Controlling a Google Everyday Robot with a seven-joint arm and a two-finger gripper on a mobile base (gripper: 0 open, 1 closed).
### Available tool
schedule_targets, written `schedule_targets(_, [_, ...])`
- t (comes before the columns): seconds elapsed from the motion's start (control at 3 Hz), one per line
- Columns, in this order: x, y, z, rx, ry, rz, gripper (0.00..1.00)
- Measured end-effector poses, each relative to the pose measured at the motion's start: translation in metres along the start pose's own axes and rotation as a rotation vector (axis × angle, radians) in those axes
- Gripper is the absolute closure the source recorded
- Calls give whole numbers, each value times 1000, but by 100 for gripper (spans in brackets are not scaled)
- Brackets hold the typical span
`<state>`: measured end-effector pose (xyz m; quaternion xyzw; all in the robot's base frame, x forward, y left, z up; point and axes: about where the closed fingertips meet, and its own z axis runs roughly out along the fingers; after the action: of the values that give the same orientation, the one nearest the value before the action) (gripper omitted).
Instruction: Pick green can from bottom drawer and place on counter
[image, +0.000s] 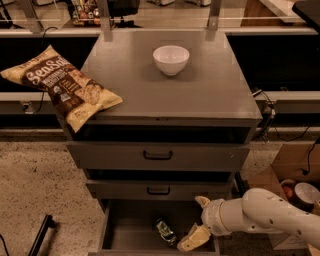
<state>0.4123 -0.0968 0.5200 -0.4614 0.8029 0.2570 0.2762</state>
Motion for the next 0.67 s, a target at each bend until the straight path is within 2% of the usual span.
schedule_targets(0.33, [10, -10, 33, -19, -16, 28, 0])
schedule_targets(0.67, [40, -30, 93, 1, -61, 34, 0])
